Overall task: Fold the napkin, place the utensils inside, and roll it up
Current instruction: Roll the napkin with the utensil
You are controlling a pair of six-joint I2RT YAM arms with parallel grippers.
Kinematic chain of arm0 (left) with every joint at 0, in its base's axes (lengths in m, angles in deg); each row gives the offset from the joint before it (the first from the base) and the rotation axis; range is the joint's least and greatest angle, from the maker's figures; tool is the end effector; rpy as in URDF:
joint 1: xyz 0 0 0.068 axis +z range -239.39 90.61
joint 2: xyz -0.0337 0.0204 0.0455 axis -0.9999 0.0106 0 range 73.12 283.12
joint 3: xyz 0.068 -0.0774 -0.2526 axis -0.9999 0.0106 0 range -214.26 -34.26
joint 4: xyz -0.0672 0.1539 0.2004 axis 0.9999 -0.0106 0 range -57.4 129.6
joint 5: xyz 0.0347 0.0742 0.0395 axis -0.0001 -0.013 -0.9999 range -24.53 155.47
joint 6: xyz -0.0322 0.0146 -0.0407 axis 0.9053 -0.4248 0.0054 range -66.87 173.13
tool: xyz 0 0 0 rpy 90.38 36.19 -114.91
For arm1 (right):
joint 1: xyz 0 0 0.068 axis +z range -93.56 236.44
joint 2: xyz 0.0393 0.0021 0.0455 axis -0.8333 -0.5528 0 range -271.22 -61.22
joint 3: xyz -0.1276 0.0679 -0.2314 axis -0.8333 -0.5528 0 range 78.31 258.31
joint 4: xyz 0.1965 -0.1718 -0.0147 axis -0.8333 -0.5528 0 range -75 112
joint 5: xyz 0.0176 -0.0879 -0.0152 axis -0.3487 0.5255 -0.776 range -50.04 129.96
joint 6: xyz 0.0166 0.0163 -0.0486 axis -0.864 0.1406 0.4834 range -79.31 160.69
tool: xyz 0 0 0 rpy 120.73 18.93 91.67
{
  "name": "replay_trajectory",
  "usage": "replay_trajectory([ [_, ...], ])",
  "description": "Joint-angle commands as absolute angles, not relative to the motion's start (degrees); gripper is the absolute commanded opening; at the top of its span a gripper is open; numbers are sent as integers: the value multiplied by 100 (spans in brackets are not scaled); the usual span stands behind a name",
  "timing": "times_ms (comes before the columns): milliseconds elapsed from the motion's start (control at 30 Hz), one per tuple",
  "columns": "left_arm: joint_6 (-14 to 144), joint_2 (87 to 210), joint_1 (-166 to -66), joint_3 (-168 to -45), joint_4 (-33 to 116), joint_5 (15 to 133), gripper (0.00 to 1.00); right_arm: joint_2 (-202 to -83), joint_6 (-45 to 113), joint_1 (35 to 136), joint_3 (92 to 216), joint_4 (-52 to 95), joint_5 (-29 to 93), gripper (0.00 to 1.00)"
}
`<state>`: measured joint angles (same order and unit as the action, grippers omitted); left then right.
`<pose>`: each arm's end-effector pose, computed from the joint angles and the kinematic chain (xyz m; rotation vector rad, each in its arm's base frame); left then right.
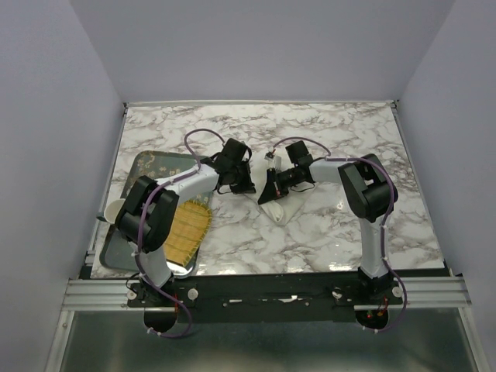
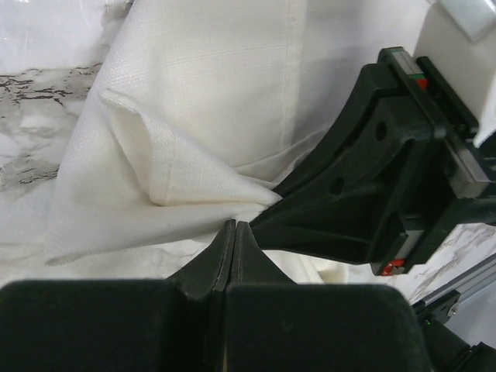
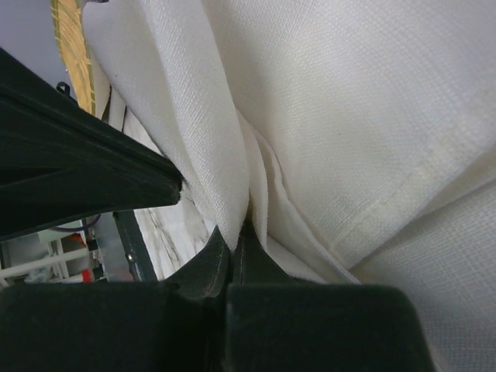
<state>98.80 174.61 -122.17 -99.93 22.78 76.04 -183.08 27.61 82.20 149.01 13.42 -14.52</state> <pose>0.3097 -0.2072 0.1907 -0.2150 2.6411 -0.7559 0.3543 0.2031 0.1028 -0.6416 2.5241 1.4844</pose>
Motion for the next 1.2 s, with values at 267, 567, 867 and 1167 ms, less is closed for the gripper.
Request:
replay_trajectory([
  [267, 9848, 18227, -12270, -10299, 2413, 7487, 0, -18611, 3119, 8184, 14871, 601, -803, 4],
  [567, 9805, 18279, -12261, -10580, 2194, 7373, 0, -18611, 3208, 8175, 14976, 443, -732, 4],
  [867, 9901, 18719, -12235, -10616, 2176, 7382, 0, -18523, 3278, 8175, 15179, 179, -645, 6],
  [1167, 9936, 19018, -12182, -10616, 1903, 7206, 0, -18040, 3506, 8184, 15618, -699, 13, 19],
])
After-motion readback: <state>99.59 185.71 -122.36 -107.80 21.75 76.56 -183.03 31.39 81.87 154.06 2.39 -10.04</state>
